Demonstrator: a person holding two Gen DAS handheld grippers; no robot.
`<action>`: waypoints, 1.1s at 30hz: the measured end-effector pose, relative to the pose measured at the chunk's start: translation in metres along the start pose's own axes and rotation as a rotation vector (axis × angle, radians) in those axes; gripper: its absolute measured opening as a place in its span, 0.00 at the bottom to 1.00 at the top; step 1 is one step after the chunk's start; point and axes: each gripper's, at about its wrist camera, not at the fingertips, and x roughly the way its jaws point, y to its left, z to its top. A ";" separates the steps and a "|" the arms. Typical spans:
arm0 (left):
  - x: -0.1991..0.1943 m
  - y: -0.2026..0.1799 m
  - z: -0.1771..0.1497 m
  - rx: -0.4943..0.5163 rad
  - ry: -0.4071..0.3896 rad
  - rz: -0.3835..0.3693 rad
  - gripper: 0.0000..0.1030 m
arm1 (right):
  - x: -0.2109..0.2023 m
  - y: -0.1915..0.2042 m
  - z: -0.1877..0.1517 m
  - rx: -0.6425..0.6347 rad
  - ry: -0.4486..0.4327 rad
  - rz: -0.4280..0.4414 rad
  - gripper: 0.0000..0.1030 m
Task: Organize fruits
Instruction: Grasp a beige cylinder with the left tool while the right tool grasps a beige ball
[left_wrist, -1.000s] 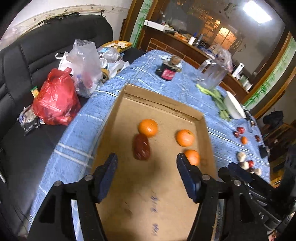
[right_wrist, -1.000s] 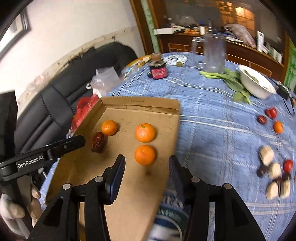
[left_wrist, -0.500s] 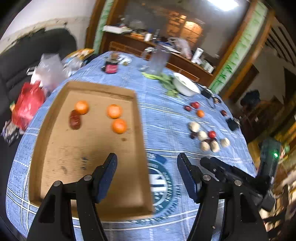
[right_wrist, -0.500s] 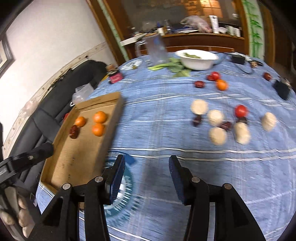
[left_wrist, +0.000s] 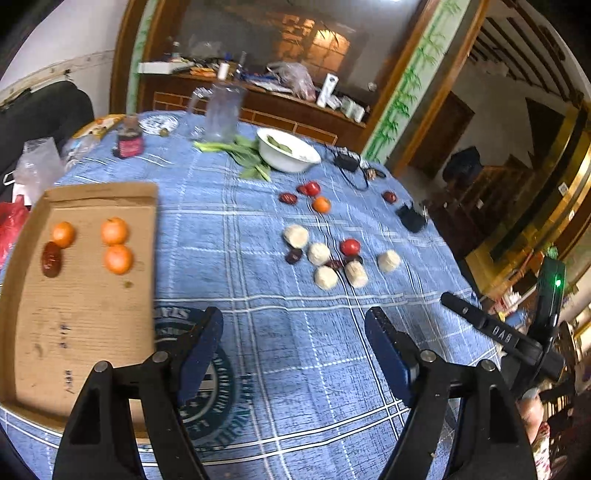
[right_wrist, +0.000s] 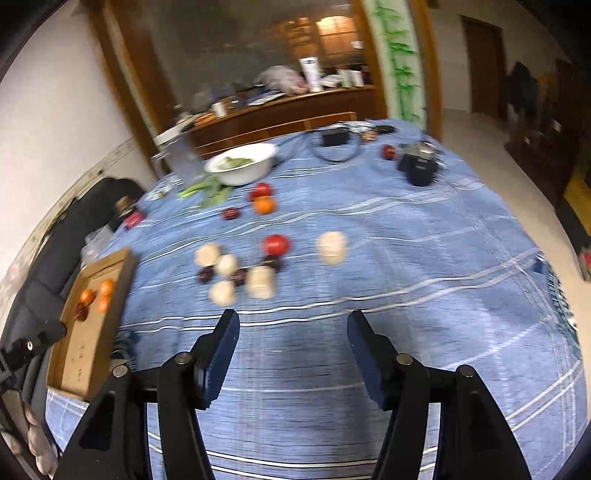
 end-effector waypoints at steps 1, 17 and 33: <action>0.006 -0.003 0.000 0.004 0.014 0.004 0.76 | 0.000 -0.007 0.000 0.012 0.001 -0.005 0.63; 0.034 0.038 0.017 -0.085 0.038 0.095 0.76 | 0.068 -0.021 0.020 0.059 0.073 0.030 0.62; 0.151 -0.002 0.073 0.018 0.117 0.084 0.74 | 0.126 -0.026 0.050 0.058 0.043 -0.039 0.61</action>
